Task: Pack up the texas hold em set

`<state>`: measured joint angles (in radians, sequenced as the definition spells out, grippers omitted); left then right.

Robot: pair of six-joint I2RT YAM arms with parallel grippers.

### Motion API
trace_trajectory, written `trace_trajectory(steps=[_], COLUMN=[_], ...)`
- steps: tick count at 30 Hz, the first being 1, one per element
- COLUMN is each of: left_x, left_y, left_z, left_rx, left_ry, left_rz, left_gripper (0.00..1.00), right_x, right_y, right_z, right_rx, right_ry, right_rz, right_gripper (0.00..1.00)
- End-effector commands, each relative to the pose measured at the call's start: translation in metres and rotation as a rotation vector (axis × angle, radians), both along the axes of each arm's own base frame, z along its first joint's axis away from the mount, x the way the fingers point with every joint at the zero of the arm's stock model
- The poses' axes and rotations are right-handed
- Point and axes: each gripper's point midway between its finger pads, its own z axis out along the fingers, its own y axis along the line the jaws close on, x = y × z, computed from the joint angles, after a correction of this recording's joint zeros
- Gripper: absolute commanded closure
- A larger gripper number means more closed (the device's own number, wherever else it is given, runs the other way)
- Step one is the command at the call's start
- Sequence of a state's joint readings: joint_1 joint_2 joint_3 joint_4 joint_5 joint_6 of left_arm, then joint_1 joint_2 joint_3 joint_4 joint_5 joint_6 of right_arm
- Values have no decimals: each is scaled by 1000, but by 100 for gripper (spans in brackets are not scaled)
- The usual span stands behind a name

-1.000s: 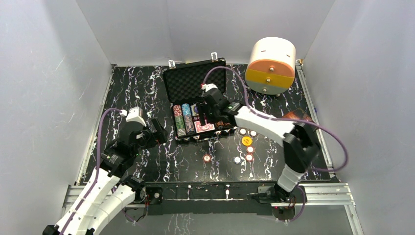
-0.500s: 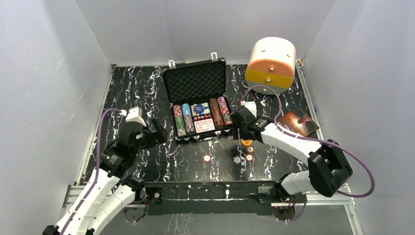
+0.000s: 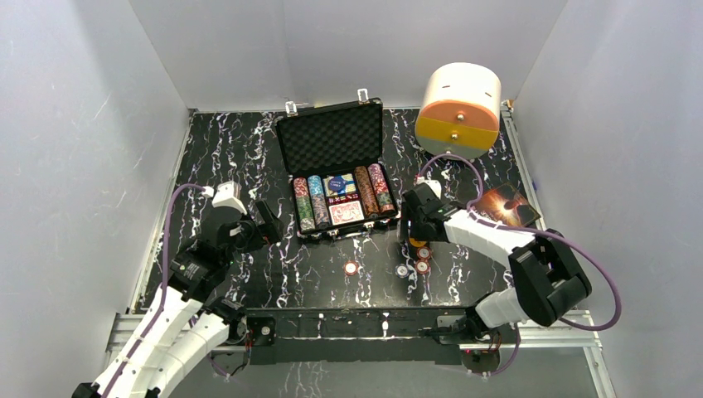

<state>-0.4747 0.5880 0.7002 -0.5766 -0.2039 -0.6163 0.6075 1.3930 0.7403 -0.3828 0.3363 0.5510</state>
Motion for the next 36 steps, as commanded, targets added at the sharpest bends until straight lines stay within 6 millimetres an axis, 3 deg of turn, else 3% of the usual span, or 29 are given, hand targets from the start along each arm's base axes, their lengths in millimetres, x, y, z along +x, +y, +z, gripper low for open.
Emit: trace_trajectory(steps=[1, 5, 11, 19, 24, 32, 36], left_x=[3, 3, 3, 2, 2, 3, 3], left_y=[3, 2, 2, 3, 4, 3, 4], left_z=[1, -1, -1, 1, 2, 1, 1], left_rx=[5, 10, 8, 6, 5, 4, 4], left_ry=[-13, -6, -7, -16, -18, -16, -17], left_rz=[20, 19, 19, 23, 23, 24, 27], left_gripper=[2, 2, 2, 2, 2, 2, 2], right_x=[5, 1, -6, -6, 3, 20, 33], right_y=[1, -12, -14, -10, -12, 3, 20], right_z=[-5, -15, -27, -33, -12, 53, 83], right_rx=[10, -52, -58, -43, -52, 57, 128], right_ry=[-8, 15, 47, 60, 14, -117, -166], right_rz=[-5, -42, -33, -34, -50, -41, -18], right_gripper=[24, 26, 31, 46, 48, 47, 47])
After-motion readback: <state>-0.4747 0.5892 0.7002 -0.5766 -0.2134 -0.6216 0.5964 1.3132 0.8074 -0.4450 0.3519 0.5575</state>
